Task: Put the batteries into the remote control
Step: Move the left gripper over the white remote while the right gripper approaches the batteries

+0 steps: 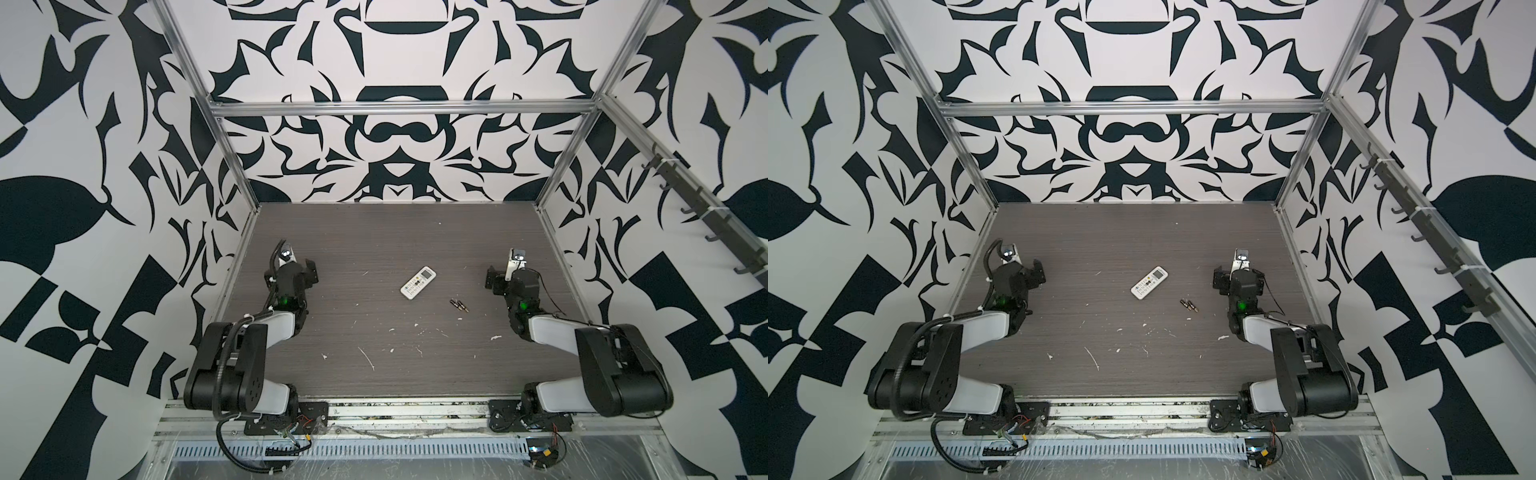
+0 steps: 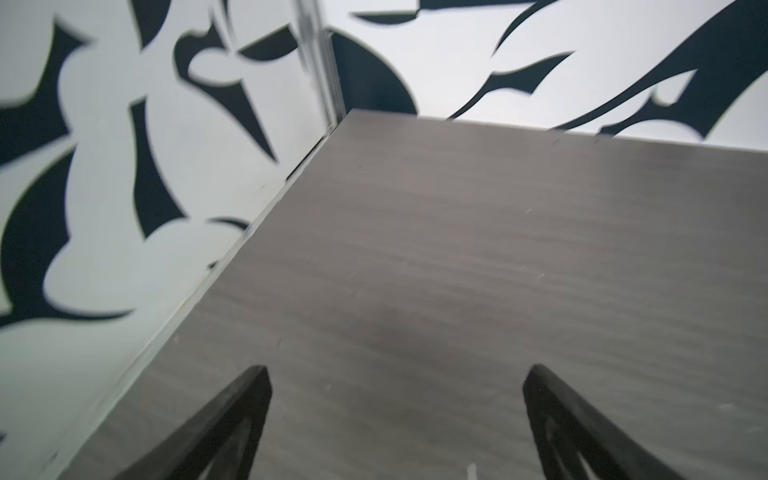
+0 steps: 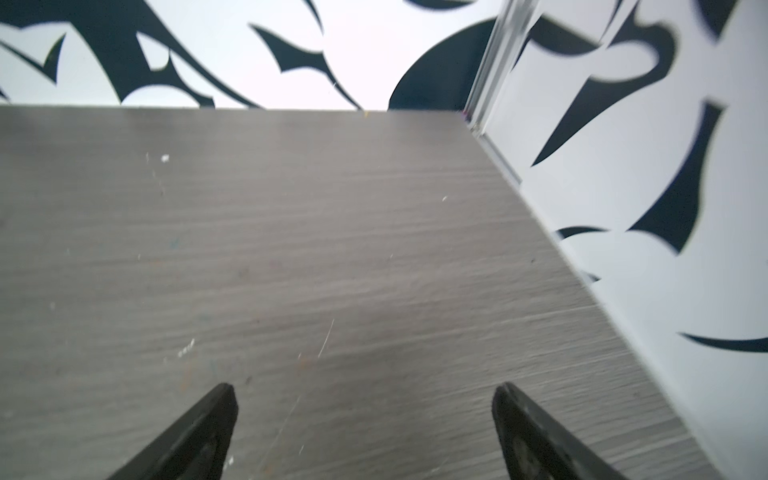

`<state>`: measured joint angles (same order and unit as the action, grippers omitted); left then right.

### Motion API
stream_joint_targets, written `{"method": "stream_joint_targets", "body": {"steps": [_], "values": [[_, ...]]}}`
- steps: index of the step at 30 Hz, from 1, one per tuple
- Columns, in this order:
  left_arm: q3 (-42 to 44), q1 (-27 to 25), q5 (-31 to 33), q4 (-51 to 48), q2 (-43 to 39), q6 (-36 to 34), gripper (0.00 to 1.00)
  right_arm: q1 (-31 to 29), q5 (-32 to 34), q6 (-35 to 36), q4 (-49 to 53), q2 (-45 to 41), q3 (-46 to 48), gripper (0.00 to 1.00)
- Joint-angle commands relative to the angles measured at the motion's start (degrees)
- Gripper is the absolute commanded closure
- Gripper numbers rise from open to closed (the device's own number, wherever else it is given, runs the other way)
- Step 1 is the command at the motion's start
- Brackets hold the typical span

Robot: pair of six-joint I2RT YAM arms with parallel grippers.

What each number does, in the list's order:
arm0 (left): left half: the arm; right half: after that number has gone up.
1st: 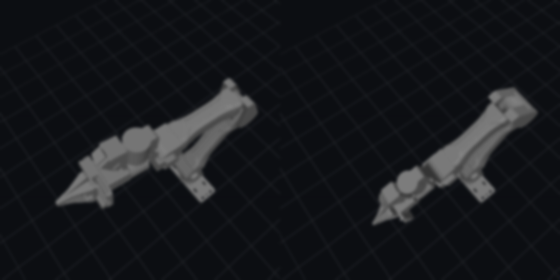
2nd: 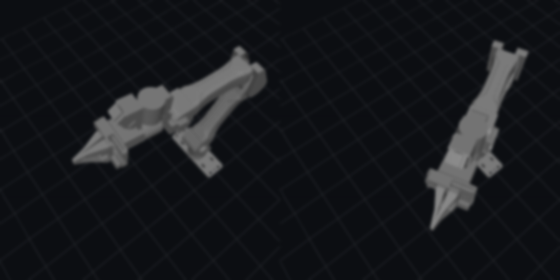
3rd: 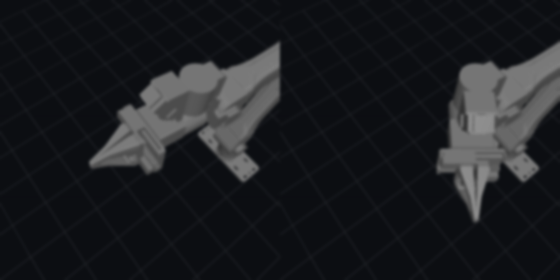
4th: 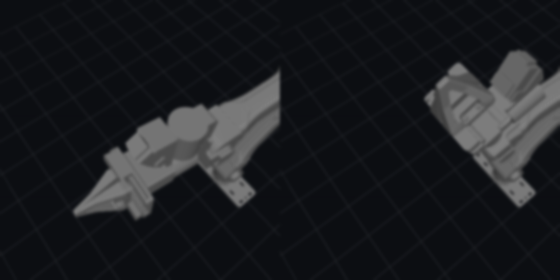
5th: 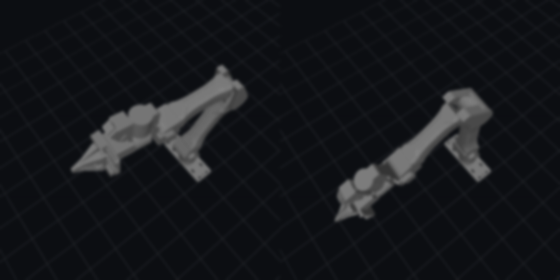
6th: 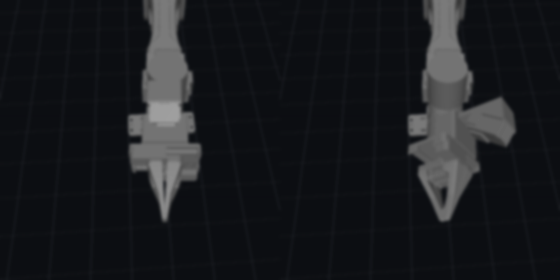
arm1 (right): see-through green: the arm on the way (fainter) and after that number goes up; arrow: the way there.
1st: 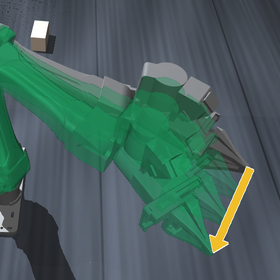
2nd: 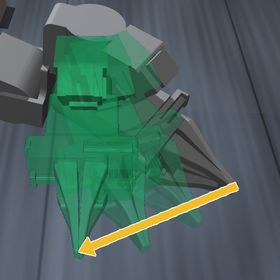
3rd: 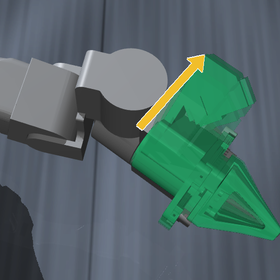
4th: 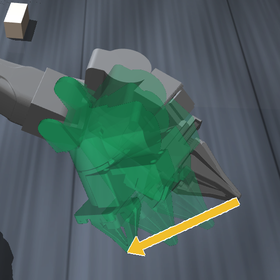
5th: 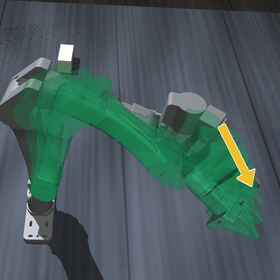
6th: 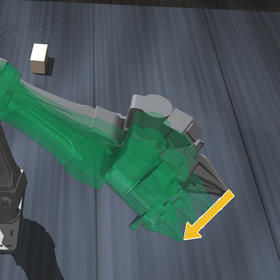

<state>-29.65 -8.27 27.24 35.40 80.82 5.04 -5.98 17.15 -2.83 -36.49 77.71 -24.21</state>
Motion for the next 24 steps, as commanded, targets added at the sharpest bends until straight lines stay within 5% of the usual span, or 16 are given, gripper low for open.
{"method": "stream_joint_targets", "body": {"steps": [1,6,13,24], "values": [[-4.36,-3.95,1.57,-17.19,-2.35,0.45,0.01,-2.05,7.07,-4.57,13.7,-5.36,-6.25,0.0],[-12.77,-9.63,4.05,-34.41,-4.59,4.25,0.01,-3.6,5.03,-7.32,28.14,-13.78,-11.39,0.0],[-29.04,-9.66,-10.77,-58.11,1.09,15.82,0.01,-6.86,-1.59,-9.7,42.5,-14.68,-18.72,0.0],[-41.19,-16.69,-27.09,-63.09,9.55,17.67,0.01,-11.34,-16.89,-11.13,48.54,-9.77,-22.97,0.0]]}}
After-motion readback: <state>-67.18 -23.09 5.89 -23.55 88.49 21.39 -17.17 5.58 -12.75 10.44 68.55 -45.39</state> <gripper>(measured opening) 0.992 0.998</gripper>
